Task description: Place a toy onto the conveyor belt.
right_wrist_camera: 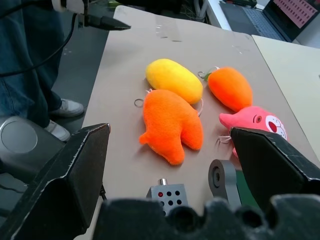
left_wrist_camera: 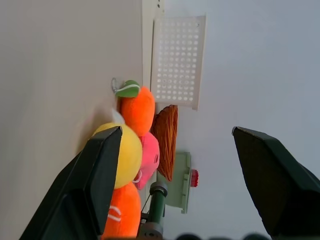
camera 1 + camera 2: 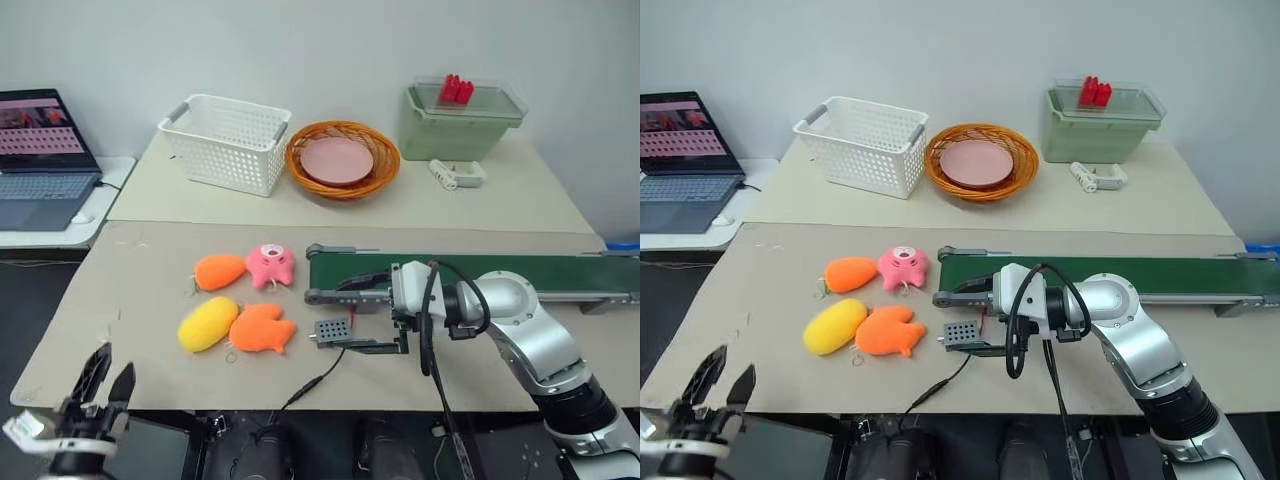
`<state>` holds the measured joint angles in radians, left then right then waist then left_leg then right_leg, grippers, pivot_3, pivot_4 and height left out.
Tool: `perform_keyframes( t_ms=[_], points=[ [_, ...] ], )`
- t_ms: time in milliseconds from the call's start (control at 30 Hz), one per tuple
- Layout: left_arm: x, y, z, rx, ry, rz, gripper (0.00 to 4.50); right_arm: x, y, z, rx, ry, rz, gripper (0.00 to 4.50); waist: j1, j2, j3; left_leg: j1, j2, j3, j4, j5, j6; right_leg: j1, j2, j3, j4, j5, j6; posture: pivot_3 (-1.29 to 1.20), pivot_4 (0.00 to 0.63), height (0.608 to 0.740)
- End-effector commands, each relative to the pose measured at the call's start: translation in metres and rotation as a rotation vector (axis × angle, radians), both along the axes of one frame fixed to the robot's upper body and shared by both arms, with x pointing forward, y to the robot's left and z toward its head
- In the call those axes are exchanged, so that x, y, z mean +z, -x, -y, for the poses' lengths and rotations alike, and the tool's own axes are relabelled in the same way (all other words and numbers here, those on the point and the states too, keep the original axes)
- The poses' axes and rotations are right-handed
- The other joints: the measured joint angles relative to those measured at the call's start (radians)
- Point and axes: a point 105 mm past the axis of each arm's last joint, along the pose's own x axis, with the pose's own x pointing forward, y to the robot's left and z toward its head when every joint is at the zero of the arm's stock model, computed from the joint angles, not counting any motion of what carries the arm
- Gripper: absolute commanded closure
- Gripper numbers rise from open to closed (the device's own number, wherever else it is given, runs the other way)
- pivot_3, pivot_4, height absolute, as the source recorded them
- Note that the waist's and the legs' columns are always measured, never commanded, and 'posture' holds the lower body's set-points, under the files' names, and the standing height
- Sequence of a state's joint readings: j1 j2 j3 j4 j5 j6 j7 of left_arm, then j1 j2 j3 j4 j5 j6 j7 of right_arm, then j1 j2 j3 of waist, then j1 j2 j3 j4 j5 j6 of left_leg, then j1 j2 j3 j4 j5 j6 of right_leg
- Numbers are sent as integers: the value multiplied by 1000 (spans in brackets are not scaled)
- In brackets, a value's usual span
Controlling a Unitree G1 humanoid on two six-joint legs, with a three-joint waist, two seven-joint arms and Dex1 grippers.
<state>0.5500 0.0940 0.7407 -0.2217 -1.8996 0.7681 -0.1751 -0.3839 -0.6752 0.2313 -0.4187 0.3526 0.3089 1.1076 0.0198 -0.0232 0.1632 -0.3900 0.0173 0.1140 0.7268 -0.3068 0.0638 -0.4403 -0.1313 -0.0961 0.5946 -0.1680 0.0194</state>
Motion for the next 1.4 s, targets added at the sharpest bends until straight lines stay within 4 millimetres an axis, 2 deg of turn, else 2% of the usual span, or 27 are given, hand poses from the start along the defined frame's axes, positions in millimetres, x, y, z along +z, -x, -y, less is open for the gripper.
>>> perform_keyframes(
  t_ms=[33, 200, 267, 367, 700, 833, 933, 1067, 1233, 1400],
  points=[
    [-12, -8, 26, -77, 2, -1, 740, 8, 1, 0, 16, -2, 35, 0, 0, 0, 0, 0, -1, 0, 0, 0, 0, 0, 0, 0, 0, 0, 0, 0, 150, 740],
    [-22, -30, 51, -166, -16, -11, 740, 11, -2, 1, 11, 5, 40, 0, -6, -1, -1, -5, -1, 1, 0, 1, 3, 0, 0, 1, 0, 3, -4, 0, 150, 740],
    [-29, -36, 51, -170, -20, -35, 740, 13, -3, 1, 8, 3, 41, 0, -7, -1, -1, -5, 0, 1, 0, 5, 9, -1, 1, 1, 1, 5, -8, 0, 150, 740],
    [-31, -45, 48, -162, -41, -27, 740, 15, -4, 2, -6, -1, 46, 0, -9, -1, -1, -5, 1, 0, 0, 5, 9, -1, 2, 0, 1, 4, -8, 0, 150, 740],
    [-15, -93, 40, -29, 13, 1, 740, 15, -6, 7, -57, -2, 48, 0, 23, 1, 0, -5, 0, -3, 0, 4, 2, 0, 0, -2, 1, 5, -8, 0, 150, 740],
    [1, -118, 46, -39, 8, 10, 740, 15, -7, 7, -70, -3, 46, 0, 41, 1, 0, -6, 0, -5, 0, 6, 1, 0, 1, -5, 1, 5, -8, 0, 150, 740],
    [-1, -128, 52, -65, -6, -18, 740, 16, -7, 7, -74, -11, 47, 0, 44, 1, -1, -8, 0, -6, 0, 9, 5, 0, 0, -6, 1, 6, -9, 0, 150, 740],
    [-5, -132, 62, -121, -37, -33, 740, 17, -7, 7, -79, -15, 50, 0, 39, 1, -1, -9, -1, -5, 0, 8, 9, 0, 0, -5, -1, 6, -8, 0, 150, 740],
    [-11, -128, 73, -176, -47, -45, 740, 20, -7, 8, -89, -24, 52, 0, 37, 1, 0, -9, -1, -4, 0, 10, 5, 0, 0, -5, -1, 6, -6, 0, 150, 740],
    [-22, -126, 70, -173, -41, -67, 740, 22, -6, 8, -98, -34, 51, 0, 32, 1, -1, -9, -1, -5, 0, 7, 10, 0, 0, -5, -1, 5, -6, 0, 150, 740]
  ],
)
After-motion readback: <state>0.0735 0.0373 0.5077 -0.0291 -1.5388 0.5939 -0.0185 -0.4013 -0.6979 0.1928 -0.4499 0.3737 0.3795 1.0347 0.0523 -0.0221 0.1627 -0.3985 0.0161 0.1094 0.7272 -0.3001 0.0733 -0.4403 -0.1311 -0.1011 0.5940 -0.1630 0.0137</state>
